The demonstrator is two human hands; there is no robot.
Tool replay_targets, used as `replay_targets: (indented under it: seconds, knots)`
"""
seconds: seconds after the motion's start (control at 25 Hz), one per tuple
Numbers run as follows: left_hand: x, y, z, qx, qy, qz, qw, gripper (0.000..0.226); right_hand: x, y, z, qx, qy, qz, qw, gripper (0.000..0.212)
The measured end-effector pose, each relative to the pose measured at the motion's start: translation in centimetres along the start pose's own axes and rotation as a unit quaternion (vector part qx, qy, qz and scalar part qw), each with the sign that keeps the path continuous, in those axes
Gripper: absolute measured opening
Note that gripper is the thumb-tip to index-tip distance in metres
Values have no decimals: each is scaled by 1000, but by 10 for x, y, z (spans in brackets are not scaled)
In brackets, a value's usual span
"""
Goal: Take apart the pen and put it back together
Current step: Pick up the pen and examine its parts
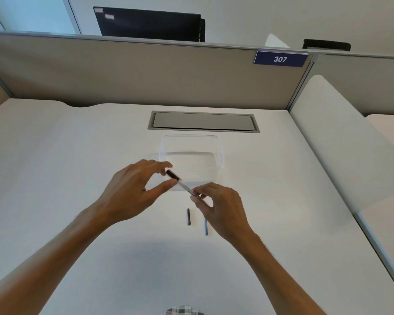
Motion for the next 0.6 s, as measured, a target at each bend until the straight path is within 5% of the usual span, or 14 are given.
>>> replay_targets:
  seconds: [0.28, 0.6]
  knots:
    - [-46, 41, -28, 29, -57, 33, 997, 59, 45, 30, -9, -21, 121, 287, 950, 4]
    - [-121, 131, -57, -90, -148, 103, 979, 83, 48, 73, -10, -20, 150, 297, 943, 5]
Point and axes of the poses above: each hand's wrist, its own z-axis towards the middle knuckle, its own y-axis out of the palm, x = y × z, the point moved 9 cm from there along z, towards the middle knuckle, and after that the axes turned 15 degrees about -x, right-handed, at the moved point
